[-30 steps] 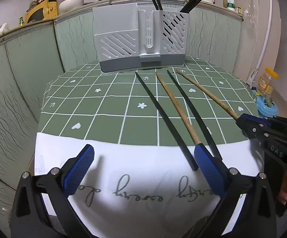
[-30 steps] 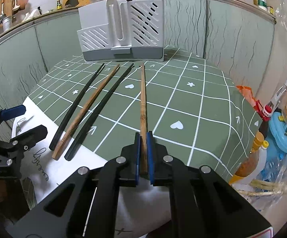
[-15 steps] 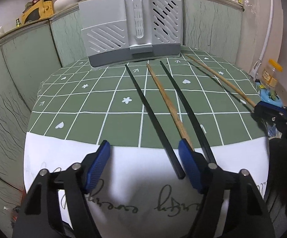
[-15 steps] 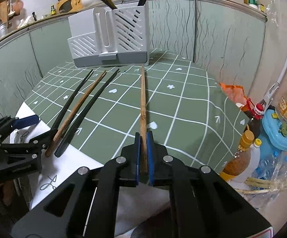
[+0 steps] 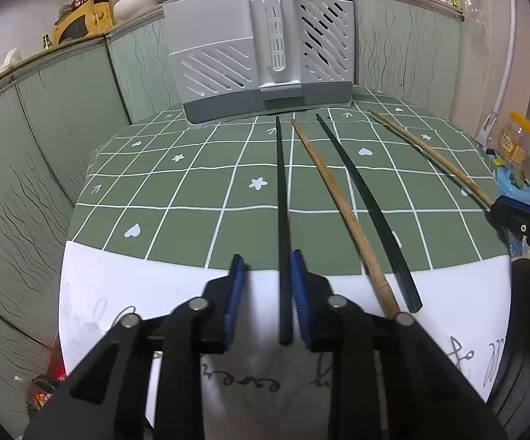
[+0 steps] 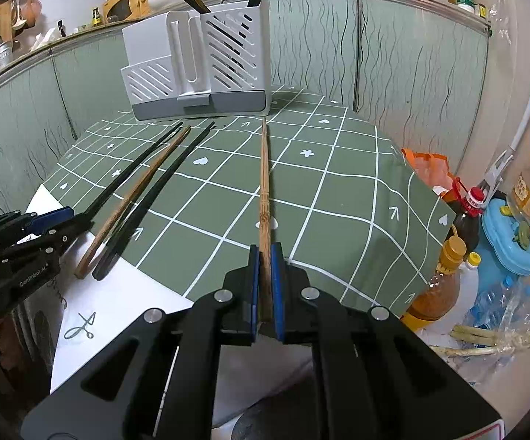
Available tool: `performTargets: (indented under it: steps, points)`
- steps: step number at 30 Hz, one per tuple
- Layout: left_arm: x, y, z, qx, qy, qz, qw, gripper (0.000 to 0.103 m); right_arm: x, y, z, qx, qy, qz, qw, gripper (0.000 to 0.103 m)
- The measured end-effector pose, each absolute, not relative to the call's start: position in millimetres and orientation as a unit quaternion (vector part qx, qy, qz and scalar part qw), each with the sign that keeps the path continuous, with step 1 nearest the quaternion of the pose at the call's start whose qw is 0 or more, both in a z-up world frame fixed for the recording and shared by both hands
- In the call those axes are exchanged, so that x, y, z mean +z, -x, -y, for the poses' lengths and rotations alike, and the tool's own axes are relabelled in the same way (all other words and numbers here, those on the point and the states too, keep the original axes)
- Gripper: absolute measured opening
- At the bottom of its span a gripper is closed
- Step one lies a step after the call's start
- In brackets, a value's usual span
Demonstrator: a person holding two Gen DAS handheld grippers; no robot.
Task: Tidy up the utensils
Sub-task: 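Lift both held chopsticks and carry them toward the white utensil holder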
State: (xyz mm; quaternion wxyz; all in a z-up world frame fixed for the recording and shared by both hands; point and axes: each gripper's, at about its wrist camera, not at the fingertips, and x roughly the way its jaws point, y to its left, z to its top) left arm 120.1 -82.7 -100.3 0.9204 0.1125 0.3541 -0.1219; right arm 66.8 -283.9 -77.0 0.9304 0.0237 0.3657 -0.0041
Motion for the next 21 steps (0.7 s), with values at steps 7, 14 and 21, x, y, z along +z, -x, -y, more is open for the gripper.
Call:
performTargets:
  steps: [7,14,21]
  points:
    - [-96.7,-119.7,81.1,-0.125,-0.108,-0.355,0.920,0.008,-78.0,-66.6,281.0,0.001,-0.023,-0.371,0.928,0.006]
    - [-87.5,-118.8,70.1,-0.132,-0.086,-0.356,0.921,0.008,-73.9,-67.1,279.0,0.007,-0.022,-0.373,0.928,0.006]
    - [-69.6,-115.0,54.4,-0.147,-0.055,-0.351,0.923,0.008,-57.2,-66.5,279.5,0.015,-0.021,-0.365,0.931,0.006]
